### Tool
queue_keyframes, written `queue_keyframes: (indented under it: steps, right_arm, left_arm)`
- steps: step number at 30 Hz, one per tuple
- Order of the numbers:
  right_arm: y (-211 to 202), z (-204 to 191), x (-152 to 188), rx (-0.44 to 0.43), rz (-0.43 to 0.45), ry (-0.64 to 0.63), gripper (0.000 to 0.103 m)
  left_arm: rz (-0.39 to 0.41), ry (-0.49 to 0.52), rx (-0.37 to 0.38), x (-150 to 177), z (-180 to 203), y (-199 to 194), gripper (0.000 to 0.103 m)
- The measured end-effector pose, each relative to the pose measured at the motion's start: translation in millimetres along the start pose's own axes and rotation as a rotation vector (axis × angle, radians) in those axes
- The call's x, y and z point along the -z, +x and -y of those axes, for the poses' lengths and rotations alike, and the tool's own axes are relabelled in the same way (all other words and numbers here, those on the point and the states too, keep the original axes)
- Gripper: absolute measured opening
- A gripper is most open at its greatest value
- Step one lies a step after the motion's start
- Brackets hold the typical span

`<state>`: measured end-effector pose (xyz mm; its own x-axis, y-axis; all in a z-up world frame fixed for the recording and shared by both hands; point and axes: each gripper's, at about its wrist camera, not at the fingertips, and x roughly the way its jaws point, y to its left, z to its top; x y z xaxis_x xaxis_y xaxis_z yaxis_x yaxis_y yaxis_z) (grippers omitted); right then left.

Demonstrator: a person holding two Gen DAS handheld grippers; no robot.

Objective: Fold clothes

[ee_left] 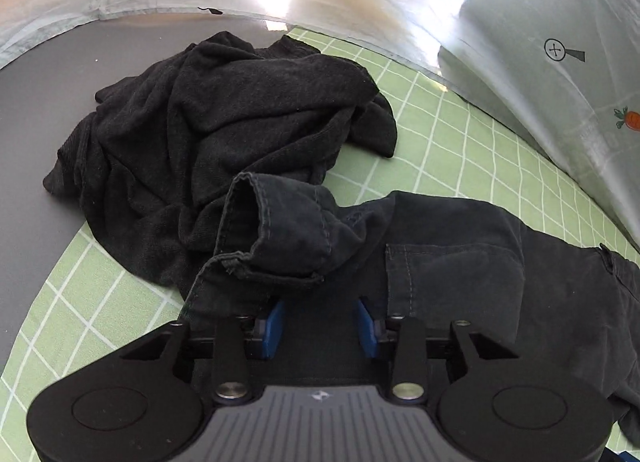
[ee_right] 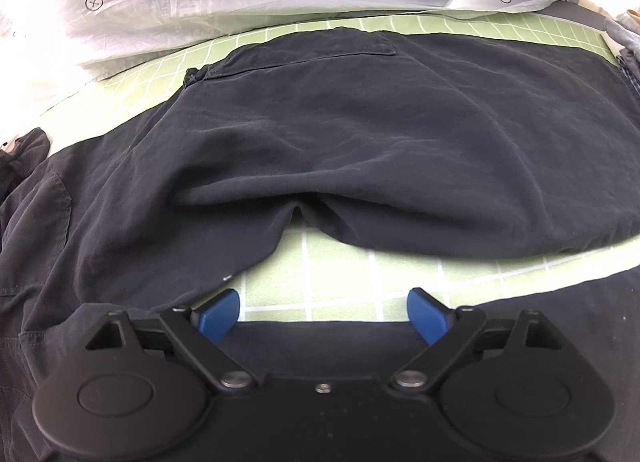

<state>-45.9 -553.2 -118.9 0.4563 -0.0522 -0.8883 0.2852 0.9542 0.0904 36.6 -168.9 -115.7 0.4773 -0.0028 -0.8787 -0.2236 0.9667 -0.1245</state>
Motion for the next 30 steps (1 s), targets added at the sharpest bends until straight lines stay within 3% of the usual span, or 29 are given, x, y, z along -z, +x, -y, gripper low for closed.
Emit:
queue_keyframes:
  steps: [6,20,22,24,30]
  right_arm:
    - [5,-13,2,0.045,-0.010,-0.073,0.102]
    - [-3,-9,16,0.034,-0.004,-0.105,0.103]
    - [-4,-8,17,0.034,-0.018,-0.105,0.103]
    - [-6,-7,20,0.033,-0.025,-0.102,0.103]
    - [-22,8,36,-0.006,-0.003,-0.018,0.103]
  left_arm:
    - [0.008,0.100,-0.087,1,19,1,0.042]
    - [-0.042,0.120,-0.095,0,22,-5,0.042]
    - [-0.056,0.132,-0.100,5,25,-11,0.043]
    - [-0.064,0.147,-0.106,12,28,-19,0.050]
    - [-0.038,0.169,-0.092,44,26,-51,0.050]
